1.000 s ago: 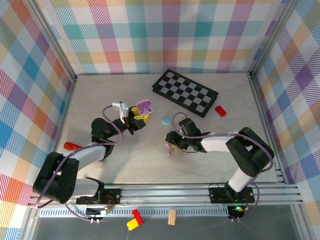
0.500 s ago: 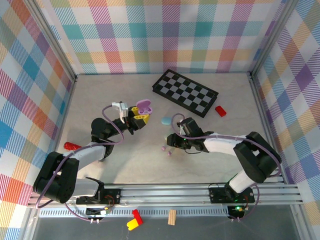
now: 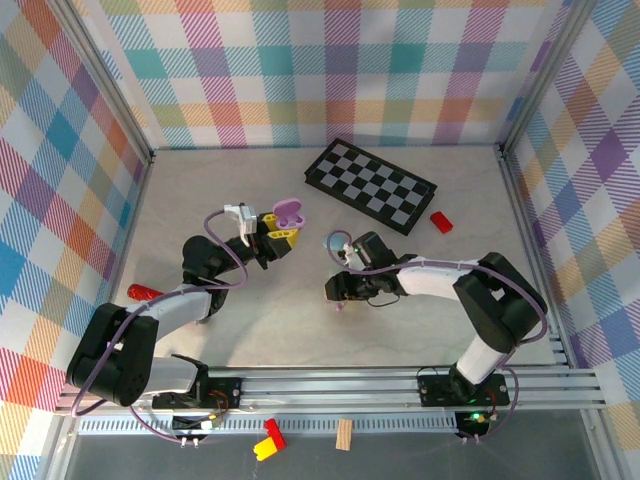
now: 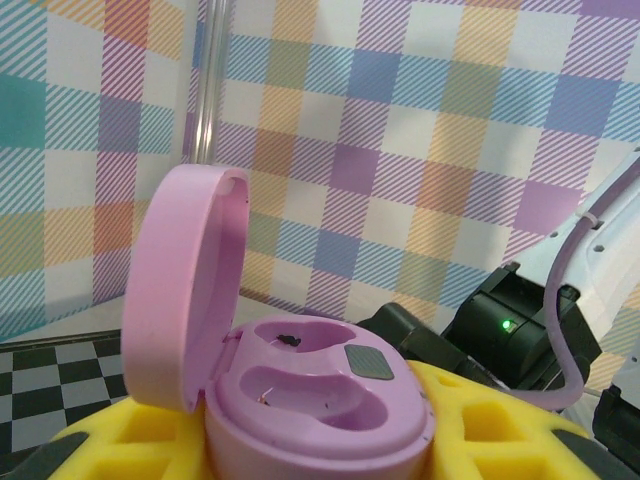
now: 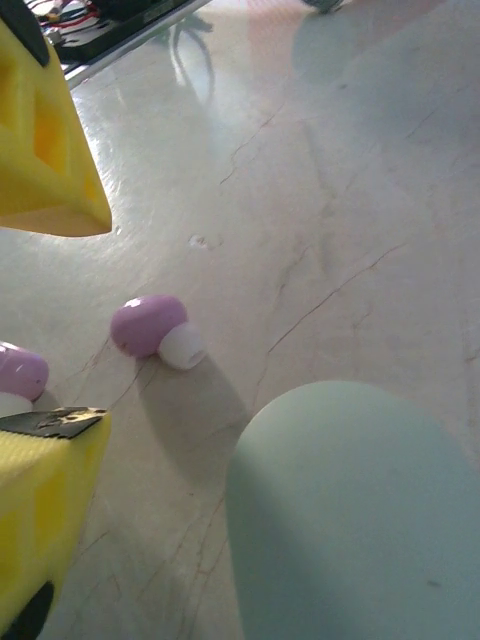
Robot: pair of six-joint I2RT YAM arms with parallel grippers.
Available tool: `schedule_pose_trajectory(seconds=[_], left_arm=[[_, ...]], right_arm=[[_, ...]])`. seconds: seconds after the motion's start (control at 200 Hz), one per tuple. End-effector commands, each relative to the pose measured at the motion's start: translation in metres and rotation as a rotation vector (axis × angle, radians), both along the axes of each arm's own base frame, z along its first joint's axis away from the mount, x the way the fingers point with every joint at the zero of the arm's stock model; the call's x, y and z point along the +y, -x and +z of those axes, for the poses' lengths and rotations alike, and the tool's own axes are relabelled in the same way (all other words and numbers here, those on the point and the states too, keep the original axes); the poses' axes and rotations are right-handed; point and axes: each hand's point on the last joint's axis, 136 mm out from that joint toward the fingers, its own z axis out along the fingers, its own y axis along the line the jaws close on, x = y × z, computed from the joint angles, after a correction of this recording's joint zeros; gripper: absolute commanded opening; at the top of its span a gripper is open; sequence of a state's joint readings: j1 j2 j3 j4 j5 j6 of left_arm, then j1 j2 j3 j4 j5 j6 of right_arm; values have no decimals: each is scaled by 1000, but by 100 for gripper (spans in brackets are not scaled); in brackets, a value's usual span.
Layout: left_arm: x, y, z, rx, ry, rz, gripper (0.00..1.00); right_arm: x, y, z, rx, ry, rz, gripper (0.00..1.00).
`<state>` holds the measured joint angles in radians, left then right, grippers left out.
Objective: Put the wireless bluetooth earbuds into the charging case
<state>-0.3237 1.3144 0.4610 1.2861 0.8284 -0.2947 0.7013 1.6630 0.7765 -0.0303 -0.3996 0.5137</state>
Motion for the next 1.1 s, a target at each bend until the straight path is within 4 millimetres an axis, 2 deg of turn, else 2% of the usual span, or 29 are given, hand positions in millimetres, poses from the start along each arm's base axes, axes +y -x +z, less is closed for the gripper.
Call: schedule_pose_trajectory(seconds=[0.0,0.48,0.76,0.975,1.095], left_arm=[[5,3,10,-58,10,4,32],[4,1,9,-56,9,6,32],[4,2,10,-57,8,1,32],[4,3,8,-52,7,-4,32],[4,3,7,-51,6,-5,32]], right_arm=[[2,15,-6,52,-8,62,48],[-12,45,-3,97,-25,37,47],[-16,28,6,-11,27,22,47],[-1,15,4,-19,37,86,47],[8,19,-2,20,20,135,47]])
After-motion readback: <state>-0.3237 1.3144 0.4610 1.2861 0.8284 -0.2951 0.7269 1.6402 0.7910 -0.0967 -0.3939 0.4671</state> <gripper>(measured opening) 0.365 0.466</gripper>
